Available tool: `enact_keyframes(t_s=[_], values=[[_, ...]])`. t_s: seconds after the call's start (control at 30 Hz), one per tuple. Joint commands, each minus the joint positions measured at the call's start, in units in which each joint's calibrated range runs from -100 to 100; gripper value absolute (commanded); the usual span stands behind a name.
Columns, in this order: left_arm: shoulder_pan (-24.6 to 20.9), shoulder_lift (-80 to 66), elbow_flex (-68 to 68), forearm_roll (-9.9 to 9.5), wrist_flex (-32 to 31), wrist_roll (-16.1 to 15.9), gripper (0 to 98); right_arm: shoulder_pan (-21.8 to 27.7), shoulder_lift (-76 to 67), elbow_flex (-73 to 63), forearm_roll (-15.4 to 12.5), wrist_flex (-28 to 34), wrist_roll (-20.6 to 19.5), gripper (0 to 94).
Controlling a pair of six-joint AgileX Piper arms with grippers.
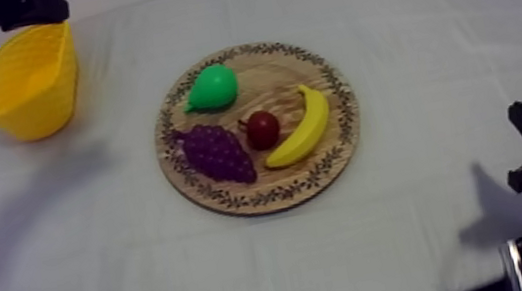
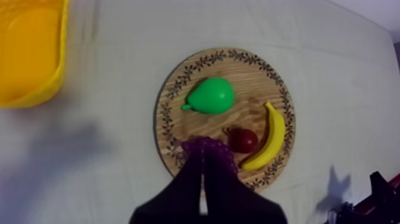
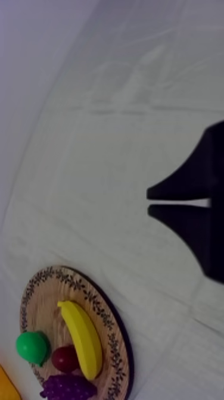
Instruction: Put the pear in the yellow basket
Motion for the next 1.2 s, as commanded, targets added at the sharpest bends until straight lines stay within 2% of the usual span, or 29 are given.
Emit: enact_keyframes(t_s=[0.0, 0.27, 0.5, 0.6, 0.7, 0.87, 0.97, 1.07, 1.17], values=[[1.1, 6.7, -5.2, -0.1, 1.0, 0.4, 0.0, 0.0, 0.0, 0.0, 0.0, 0.0, 0.0, 0.4], [3.5, 20.2, -15.8, -0.62, 7.2, 1.8, 0.0, 0.0, 0.0, 0.0, 0.0, 0.0, 0.0, 0.4], [4.7, 26.3, -20.1, -0.77, 9.4, 2.1, 0.0, 0.0, 0.0, 0.0, 0.0, 0.0, 0.0, 0.4], [5.4, 27.4, -20.9, -1.43, 9.7, 0.7, 0.0, 0.0, 0.0, 0.0, 0.0, 0.0, 0.0, 0.4], [6.0, 28.2, -21.2, -2.19, 9.5, -3.6, 0.0, 0.0, 0.0, 0.0, 0.0, 0.0, 0.0, 0.4], [7.0, 28.9, -21.2, -2.7, 7.1, -16.9, 0.0, 0.0, 0.0, 0.0, 0.0, 0.0, 0.0, 0.4], [7.5, 29.1, -21.2, -3.35, 4.2, -23.7, 0.0, 0.0, 0.0, 0.0, 0.0, 0.0, 0.0, 0.4], [8.1, 29.2, -21.1, -4.87, 1.3, -27.7, 1.4, 0.0, 0.0, 0.0, 0.0, 0.0, 0.0, 0.4], [8.3, 29.0, -21.3, -6.32, 0.5, -29.7, 8.3, 0.0, 0.0, 0.0, 0.0, 0.0, 0.0, 0.4]])
